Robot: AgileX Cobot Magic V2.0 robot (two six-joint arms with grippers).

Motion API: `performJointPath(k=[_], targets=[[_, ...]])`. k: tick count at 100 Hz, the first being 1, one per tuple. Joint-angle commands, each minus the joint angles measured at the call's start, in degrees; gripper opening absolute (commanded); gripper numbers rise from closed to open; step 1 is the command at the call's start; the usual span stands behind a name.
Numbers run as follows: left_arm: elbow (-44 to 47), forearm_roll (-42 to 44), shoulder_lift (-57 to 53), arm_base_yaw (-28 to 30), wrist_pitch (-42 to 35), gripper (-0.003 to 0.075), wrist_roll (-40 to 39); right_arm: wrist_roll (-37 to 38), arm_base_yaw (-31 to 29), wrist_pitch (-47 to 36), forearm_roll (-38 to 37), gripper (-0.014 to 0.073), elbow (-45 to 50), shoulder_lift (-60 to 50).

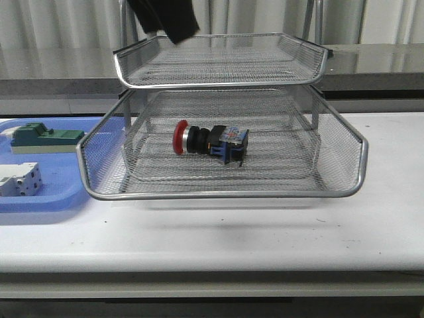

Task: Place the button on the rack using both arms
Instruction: 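Raise the left gripper away from the tray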

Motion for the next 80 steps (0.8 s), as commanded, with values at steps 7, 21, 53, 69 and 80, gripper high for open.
performJointPath(k=[7, 21, 53, 69, 80], targets=[[2.0, -0.9, -8.6, 6.1, 1.6, 0.0491, -1.5, -0.2, 0.2, -3.8, 1.0, -0.006, -1.7, 0.6], [9.3, -1.4, -15.4, 12.9, -1.5, 0.0491, -2.8, -0.2, 0.2, -3.8, 1.0, -0.006, -1.7, 0.6], [36.0, -7.6, -37.5, 26.9, -21.7, 0.044, -2.8, -0.2, 0.2, -3.8, 1.0, -0.006, -1.7, 0.6], [50.3, -10.3, -49.6, 29.5, -33.6, 0.044, -2.8, -0.2, 0.2, -3.8, 1.0, -0.006, -1.7, 0.6], [59.4, -13.0, -58.6, 29.5, -42.0, 0.044, -2.8, -0.2, 0.2, -3.8, 1.0, -0.006, -1.7, 0.6]])
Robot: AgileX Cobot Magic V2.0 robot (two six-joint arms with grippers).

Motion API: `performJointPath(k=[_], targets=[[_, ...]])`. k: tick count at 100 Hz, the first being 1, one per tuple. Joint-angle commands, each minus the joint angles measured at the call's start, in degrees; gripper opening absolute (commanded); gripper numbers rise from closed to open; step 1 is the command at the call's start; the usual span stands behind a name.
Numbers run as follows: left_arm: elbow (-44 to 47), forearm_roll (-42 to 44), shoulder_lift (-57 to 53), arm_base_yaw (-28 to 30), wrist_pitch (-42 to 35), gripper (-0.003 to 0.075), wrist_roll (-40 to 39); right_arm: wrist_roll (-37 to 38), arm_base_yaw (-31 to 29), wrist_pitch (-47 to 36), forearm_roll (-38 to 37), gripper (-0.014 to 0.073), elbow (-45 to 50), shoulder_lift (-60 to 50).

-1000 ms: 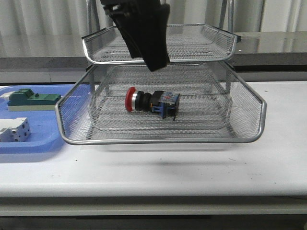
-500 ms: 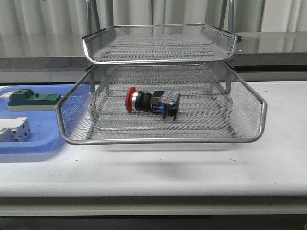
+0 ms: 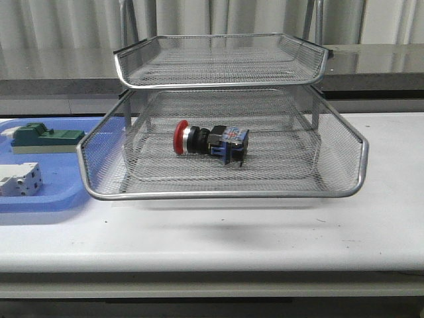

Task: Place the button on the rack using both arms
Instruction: 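Raise the left gripper away from the tray, then move the right gripper to the front edge of the middle tray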

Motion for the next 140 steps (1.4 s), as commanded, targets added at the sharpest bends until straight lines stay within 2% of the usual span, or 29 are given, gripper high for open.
performJointPath(k=[1, 22, 41, 56, 89, 103, 132, 140], targets=[[5.3, -4.0, -7.7, 0.2, -11.7, 0.044, -0.7, -0.2, 0.2, -3.8, 1.0, -0.006, -1.7, 0.6], [18.5, -6.1, -22.0, 0.2, -23.6, 0.044, -0.7, -0.2, 0.2, -3.8, 1.0, -0.006, -1.7, 0.6], [25.5, -6.5, -27.7, 0.2, -31.4, 0.044, -0.7, -0.2, 0.2, -3.8, 1.0, -0.006, -1.7, 0.6], [27.9, -10.8, -27.9, 0.2, -36.8, 0.044, -0.7, -0.2, 0.2, -3.8, 1.0, -0.006, -1.7, 0.6], [28.0, -11.7, -27.9, 0.2, -40.1, 0.0435, -0.7, -0.2, 0.2, -3.8, 1.0, -0.006, -1.7, 0.6], [28.0, -11.7, -27.9, 0.2, -40.7, 0.0339, -0.7, -0.2, 0.2, -3.8, 1.0, -0.006, -1.7, 0.6], [28.0, -11.7, -27.9, 0.2, -40.7, -0.0007, -0.7, -0.2, 0.2, -3.8, 1.0, -0.006, -1.7, 0.6], [28.0, -11.7, -27.9, 0.2, -40.7, -0.002, -0.7, -0.2, 0.2, -3.8, 1.0, -0.006, -1.7, 0.6]])
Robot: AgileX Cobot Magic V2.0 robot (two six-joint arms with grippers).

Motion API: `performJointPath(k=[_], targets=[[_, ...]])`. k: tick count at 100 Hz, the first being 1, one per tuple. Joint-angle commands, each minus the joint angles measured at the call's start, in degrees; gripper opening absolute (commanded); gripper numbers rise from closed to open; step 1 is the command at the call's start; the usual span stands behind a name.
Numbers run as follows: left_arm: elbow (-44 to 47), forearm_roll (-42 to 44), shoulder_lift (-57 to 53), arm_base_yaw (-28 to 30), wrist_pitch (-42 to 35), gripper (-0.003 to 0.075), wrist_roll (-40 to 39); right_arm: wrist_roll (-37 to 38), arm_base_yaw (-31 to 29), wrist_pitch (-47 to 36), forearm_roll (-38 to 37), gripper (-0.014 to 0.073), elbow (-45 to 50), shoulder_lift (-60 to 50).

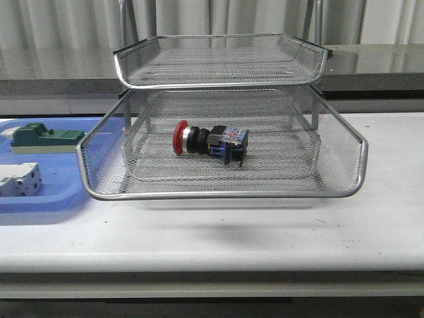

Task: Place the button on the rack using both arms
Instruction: 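Move the right gripper to the front edge of the middle tray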

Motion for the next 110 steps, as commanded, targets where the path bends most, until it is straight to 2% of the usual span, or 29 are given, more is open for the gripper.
performJointPath(k=[1, 25, 46, 63, 90, 110], targets=[[-1.6, -0.6, 0.4, 0.2, -4.9, -0.002, -0.7, -0.2, 0.2, -3.8, 1.0, -0.006, -1.7, 0.6], [-1.6, -0.6, 0.4, 0.2, -4.9, -0.002, -0.7, -0.2, 0.2, -5.0, 5.8, -0.006, -1.7, 0.6], [-1.6, -0.6, 0.4, 0.2, -4.9, -0.002, -0.7, -2.6, 0.2, -10.8, 10.5, -0.006, -1.7, 4.4], [-1.6, -0.6, 0.4, 0.2, -4.9, -0.002, -0.7, -12.9, 0.2, -10.2, 18.6, -0.006, -1.7, 12.4], [-1.6, -0.6, 0.4, 0.2, -4.9, -0.002, -0.7, -34.6, 0.2, -9.4, 35.7, -0.006, -1.7, 26.6], [-1.6, -0.6, 0.4, 0.2, -4.9, -0.002, -0.7, -45.5, 4.4, -8.5, 39.0, -0.006, -1.7, 34.8]])
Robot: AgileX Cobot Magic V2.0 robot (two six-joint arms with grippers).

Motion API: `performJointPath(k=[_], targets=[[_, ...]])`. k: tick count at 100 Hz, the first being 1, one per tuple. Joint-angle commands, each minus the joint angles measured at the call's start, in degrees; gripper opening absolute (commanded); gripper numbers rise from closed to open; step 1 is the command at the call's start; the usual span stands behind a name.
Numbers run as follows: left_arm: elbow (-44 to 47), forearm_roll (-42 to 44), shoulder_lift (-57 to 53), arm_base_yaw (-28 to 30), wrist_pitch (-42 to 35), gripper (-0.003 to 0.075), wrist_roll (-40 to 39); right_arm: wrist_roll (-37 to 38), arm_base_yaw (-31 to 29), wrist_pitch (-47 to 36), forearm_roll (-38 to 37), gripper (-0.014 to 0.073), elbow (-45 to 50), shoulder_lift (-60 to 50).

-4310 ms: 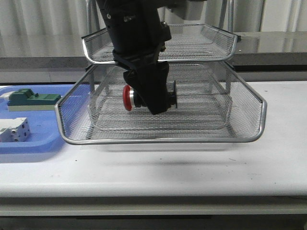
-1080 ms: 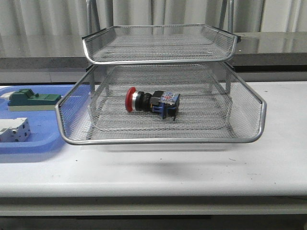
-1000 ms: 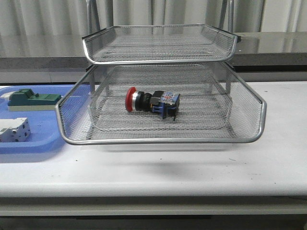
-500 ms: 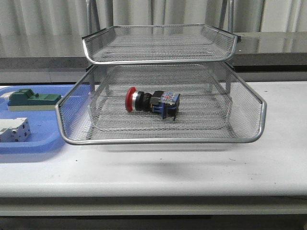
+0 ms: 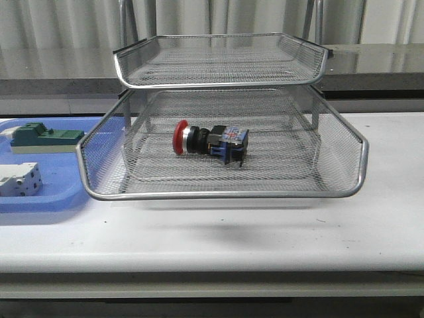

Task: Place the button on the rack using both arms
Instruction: 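Move the right gripper to the front edge of the middle tray, then push the middle tray back into the rack with the right gripper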

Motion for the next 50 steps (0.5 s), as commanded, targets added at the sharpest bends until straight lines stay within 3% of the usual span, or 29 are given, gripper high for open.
performJointPath(k=[1, 22, 50], targets=[[-1.6, -0.6, 0.4, 0.2, -4.5, -0.002, -0.7, -5.4, 2.5, -1.1, 4.3, -0.006, -1.7, 2.9], [-1.6, -0.6, 0.4, 0.2, -4.5, -0.002, -0.7, -11.2, 11.9, -3.3, 3.9, -0.006, -1.7, 9.9], [-1.6, -0.6, 0.4, 0.2, -4.5, -0.002, -0.7, -11.5, 24.4, -12.3, -1.3, -0.006, -1.7, 17.3]])
